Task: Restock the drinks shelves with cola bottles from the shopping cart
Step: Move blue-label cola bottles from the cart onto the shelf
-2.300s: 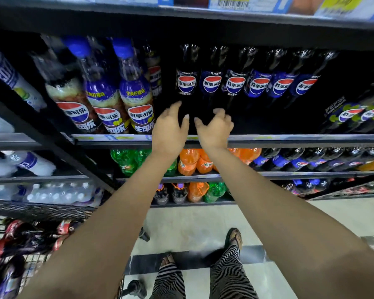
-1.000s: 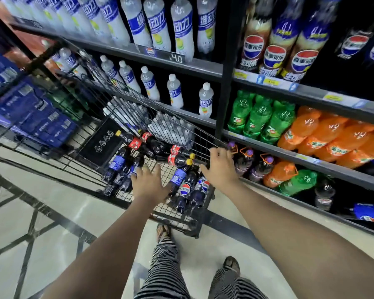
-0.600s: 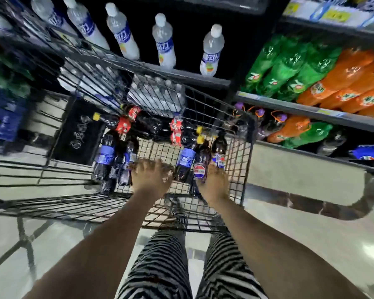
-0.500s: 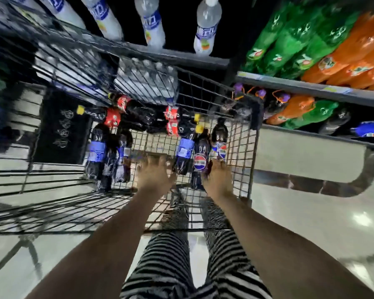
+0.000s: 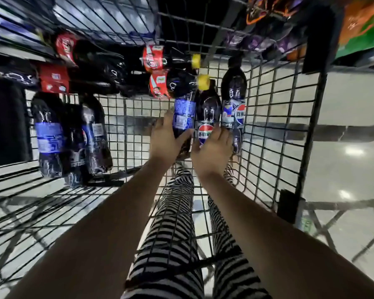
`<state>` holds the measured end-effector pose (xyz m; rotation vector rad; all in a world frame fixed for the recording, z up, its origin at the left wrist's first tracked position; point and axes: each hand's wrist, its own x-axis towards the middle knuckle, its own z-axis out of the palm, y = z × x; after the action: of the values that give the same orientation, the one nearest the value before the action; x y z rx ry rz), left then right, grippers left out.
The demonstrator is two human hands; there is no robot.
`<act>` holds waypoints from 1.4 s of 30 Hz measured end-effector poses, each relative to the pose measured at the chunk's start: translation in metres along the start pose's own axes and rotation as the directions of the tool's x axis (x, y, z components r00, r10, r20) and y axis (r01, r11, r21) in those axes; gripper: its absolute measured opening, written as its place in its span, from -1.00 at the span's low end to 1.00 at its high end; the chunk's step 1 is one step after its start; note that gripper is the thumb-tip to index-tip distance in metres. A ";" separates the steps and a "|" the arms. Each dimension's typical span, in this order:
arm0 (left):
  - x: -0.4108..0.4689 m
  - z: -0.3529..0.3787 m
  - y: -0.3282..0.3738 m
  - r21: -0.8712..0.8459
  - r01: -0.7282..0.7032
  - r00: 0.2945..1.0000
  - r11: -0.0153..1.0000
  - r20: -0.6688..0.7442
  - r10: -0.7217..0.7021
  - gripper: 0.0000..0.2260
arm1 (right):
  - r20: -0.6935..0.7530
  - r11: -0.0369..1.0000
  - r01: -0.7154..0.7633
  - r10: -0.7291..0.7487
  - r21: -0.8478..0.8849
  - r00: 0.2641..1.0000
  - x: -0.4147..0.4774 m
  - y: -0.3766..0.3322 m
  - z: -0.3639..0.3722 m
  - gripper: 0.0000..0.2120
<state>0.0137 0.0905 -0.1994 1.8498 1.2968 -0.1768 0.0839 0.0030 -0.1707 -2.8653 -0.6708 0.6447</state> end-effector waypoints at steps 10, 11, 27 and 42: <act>-0.010 -0.026 -0.028 -0.247 0.033 0.993 0.968 0.116 -0.004 -0.48 | -0.039 0.999 0.010 -0.011 -0.045 0.999 0.000 0.001 0.010 -0.38; -0.015 -0.030 -0.034 -0.172 0.031 0.989 0.985 0.148 -0.005 -0.49 | -0.049 0.999 0.010 -0.012 -0.044 0.999 0.001 0.000 0.010 -0.39; -0.025 -0.022 -0.033 0.090 0.184 0.978 0.979 0.086 -0.192 -0.36 | -0.096 0.997 0.068 -0.072 -0.038 0.993 -0.006 0.010 0.019 -0.25; -0.040 -0.020 -0.034 0.251 0.061 0.977 0.966 0.185 -0.109 -0.16 | -0.079 0.996 0.084 -0.086 -0.025 0.993 -0.011 0.014 0.021 -0.24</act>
<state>-0.0394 0.0802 -0.1836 1.9248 1.2605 -0.5755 0.0712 -0.0137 -0.1886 -2.8466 -0.7867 0.5116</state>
